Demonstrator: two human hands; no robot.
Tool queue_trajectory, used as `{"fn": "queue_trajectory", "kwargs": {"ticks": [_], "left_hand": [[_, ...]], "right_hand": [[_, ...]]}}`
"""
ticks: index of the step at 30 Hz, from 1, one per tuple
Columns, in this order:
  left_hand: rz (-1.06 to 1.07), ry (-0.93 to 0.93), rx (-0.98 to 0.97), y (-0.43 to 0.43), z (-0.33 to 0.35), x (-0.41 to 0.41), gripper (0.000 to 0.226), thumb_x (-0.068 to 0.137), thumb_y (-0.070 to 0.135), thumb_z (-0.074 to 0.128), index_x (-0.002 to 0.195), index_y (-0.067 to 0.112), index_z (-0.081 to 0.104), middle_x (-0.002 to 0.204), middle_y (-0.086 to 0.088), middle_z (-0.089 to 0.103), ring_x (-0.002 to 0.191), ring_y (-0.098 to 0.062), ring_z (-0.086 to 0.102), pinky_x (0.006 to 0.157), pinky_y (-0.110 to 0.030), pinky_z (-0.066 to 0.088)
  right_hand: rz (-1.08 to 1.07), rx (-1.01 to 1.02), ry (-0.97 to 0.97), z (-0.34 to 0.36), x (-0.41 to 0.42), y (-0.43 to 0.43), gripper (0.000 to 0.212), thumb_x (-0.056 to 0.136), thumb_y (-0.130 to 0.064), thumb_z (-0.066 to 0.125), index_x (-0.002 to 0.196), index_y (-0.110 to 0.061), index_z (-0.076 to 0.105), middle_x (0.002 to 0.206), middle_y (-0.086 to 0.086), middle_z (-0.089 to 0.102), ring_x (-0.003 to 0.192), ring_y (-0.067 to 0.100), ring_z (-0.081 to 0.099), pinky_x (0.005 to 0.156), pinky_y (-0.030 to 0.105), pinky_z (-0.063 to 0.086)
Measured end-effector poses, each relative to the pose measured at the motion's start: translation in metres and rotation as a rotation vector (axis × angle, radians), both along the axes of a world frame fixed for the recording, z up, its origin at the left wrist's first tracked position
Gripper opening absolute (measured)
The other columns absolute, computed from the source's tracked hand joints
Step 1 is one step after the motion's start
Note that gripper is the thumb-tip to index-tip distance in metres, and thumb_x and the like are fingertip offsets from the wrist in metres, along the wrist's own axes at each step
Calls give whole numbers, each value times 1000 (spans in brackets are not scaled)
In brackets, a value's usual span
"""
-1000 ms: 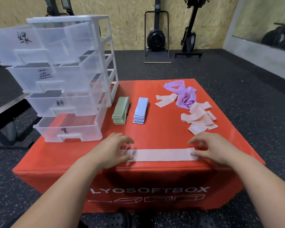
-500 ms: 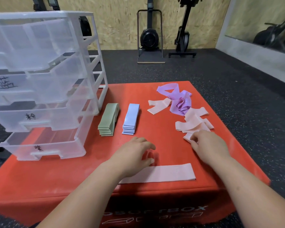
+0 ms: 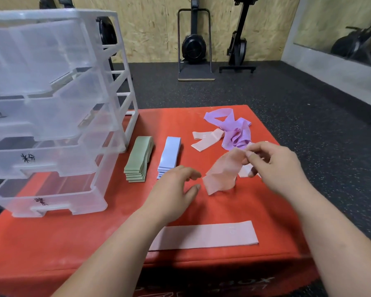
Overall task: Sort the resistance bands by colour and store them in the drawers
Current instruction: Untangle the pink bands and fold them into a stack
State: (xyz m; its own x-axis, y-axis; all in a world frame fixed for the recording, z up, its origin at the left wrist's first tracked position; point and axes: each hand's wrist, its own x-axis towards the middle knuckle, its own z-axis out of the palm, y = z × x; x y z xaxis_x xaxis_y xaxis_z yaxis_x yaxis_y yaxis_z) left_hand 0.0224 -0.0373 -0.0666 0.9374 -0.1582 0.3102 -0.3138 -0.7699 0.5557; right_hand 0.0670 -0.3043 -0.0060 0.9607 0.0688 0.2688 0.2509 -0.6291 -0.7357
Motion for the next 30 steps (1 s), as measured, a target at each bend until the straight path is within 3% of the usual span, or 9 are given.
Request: {"fn": "queue_trajectory", "kwargs": {"ticks": [4,7,11,16,22,27,30], "left_hand": [[30,3,-114,-3,4,-3,22,98,30,70,120,32,69,113,18,69,102,-1,62,93,-31,53],[38,-9,-238,-10,10,-8,25,100,30,70,124,32,69,119,20,68,107,-2,64,92,-30,53],[-5,28,-407,-17,23,-13,36,102,30,69,138,37,63,130,25,63,120,0,59,98,-25,51],[-102,113,-481,-20,31,-15,42,103,27,68,143,36,59,131,26,67,124,-1,63,102,-35,54],[-83,151,-529,-19,31,-13,33,98,26,75,130,33,68,117,15,74,106,-8,68,95,-41,57],[-64,141,-542,-18,34,-14,11,99,32,74,109,28,74,104,14,75,101,-8,69,91,-44,57],[-60,96,-545,-18,35,-12,6,97,23,76,101,27,73,93,13,74,93,-9,69,85,-39,56]], "right_hand": [[74,121,-26,4,-8,8,10,96,-28,71,86,-26,73,78,-7,76,69,13,72,70,37,60],[164,122,3,-1,-14,12,17,85,-13,82,87,-25,70,83,-3,75,79,17,73,80,34,59],[317,310,100,2,-22,21,33,86,6,77,104,-19,65,96,12,72,87,20,74,82,31,59],[410,450,173,6,-33,35,47,90,13,69,124,-17,57,98,12,74,91,22,77,81,27,59],[393,497,165,3,-31,40,45,91,14,66,124,-16,61,105,18,72,95,27,77,90,34,60],[382,510,122,-2,-27,43,49,91,10,69,123,-26,65,105,17,73,98,33,75,92,43,61],[401,507,109,-5,-26,47,51,90,9,71,125,-28,65,103,14,74,100,39,71,92,42,60]]}}
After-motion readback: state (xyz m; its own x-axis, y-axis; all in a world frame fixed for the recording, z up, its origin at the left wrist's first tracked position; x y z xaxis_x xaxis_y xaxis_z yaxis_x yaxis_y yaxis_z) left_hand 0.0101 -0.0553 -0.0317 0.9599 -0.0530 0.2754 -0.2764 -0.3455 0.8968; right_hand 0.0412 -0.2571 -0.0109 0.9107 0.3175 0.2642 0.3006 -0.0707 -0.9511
